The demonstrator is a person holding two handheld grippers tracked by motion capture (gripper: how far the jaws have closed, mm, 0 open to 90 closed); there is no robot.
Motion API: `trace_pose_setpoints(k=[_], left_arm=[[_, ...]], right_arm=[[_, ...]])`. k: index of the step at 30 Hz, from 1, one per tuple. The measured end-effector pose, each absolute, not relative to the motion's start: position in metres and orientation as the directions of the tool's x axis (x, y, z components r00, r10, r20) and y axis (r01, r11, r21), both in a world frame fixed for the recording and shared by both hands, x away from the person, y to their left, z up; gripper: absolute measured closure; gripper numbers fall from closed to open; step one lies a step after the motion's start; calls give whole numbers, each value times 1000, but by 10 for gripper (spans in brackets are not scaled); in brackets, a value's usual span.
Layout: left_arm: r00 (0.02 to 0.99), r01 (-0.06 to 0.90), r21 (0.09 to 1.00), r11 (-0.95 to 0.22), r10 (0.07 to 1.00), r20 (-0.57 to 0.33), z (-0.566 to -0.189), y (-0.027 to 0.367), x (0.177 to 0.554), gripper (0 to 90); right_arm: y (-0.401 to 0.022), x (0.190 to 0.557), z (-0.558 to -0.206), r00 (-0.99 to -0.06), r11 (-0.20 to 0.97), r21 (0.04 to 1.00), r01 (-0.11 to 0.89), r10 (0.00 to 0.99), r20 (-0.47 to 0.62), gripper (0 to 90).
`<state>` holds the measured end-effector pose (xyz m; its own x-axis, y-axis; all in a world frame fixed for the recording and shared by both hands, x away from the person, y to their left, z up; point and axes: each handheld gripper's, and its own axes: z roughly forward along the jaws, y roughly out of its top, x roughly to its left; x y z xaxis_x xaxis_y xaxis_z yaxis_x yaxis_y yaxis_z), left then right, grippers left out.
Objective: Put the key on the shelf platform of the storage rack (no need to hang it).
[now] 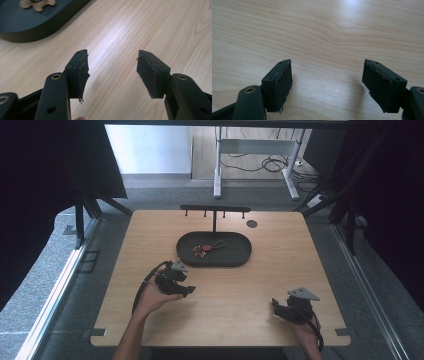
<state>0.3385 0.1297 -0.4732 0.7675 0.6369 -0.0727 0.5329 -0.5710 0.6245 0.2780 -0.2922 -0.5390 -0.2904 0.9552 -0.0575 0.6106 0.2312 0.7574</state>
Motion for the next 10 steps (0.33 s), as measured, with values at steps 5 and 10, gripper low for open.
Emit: trace_pose_setpoints(k=[5,10], left_arm=[[771,526,635,-566,632,-75,-470,134,335,426],[770,531,651,-542,630,-104,-467,139,334,411]], right_arm=[[-296,283,-537,-256,201,765,612,966,-49,218],[-296,288,-539,-249,193,753,629,968,-41,193]])
